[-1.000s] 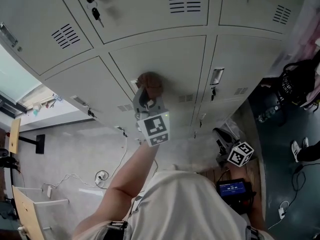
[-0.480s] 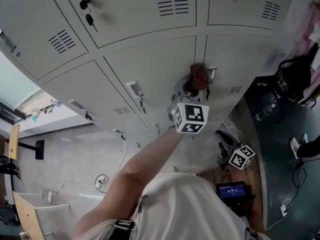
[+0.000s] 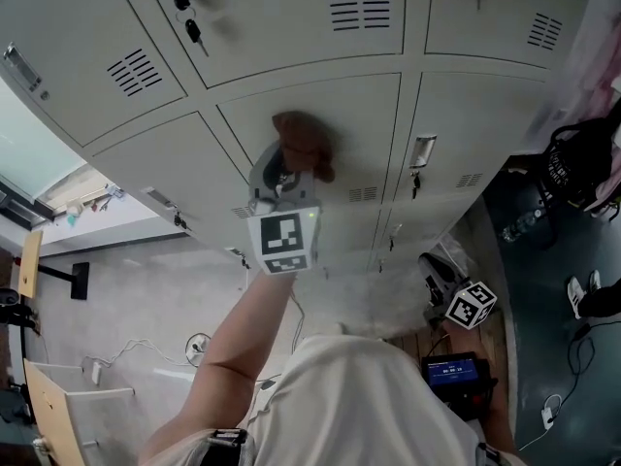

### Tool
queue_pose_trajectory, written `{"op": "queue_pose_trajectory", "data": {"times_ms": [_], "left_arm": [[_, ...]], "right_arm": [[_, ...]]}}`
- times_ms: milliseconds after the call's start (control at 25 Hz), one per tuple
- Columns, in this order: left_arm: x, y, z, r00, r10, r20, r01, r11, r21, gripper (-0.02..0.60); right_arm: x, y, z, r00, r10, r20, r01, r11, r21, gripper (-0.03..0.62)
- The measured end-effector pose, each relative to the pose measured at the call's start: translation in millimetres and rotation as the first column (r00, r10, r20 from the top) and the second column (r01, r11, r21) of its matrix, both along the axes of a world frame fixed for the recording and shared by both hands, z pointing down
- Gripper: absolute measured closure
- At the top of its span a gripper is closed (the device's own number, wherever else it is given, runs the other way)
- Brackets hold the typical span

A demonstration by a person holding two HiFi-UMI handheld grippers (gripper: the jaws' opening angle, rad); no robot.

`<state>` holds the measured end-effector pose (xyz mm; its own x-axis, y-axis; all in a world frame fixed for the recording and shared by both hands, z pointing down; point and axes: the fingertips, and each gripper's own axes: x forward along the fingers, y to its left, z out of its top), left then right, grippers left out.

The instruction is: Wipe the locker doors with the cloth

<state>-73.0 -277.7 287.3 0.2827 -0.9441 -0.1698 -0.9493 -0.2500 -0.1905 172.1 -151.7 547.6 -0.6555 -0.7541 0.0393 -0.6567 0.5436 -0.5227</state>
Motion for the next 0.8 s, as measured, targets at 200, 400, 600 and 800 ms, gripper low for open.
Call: {"op": "queue_pose_trajectory", "data": {"times_ms": [200, 400, 600, 800], "left_arm": [[-85, 8, 21, 0.987, -0.155, -0.036, 0.153, 0.987, -0.052, 0.503], [-121, 17, 10, 0.944, -0.328, -0.024, 0.328, 0.944, -0.022, 0.502], [-56, 7, -15, 0.970, -0.243, 0.020, 0.241, 0.969, 0.057, 0.503], [15, -1, -27, 0.994, -0.108, 0.018, 0.107, 0.991, 0.080, 0.503]], "right_arm": [[-18, -11, -4, 0.999, -0.038, -0.001, 0.038, 0.999, 0.012, 0.571], [-24, -12, 0, 0.998, -0.057, -0.010, 0.057, 0.998, -0.003, 0.571], [-23, -9, 2, 0.999, -0.046, -0.005, 0.046, 0.999, -0.008, 0.571], [-10, -4, 1, 1.000, -0.013, -0.003, 0.013, 1.000, -0.005, 0.571]]}}
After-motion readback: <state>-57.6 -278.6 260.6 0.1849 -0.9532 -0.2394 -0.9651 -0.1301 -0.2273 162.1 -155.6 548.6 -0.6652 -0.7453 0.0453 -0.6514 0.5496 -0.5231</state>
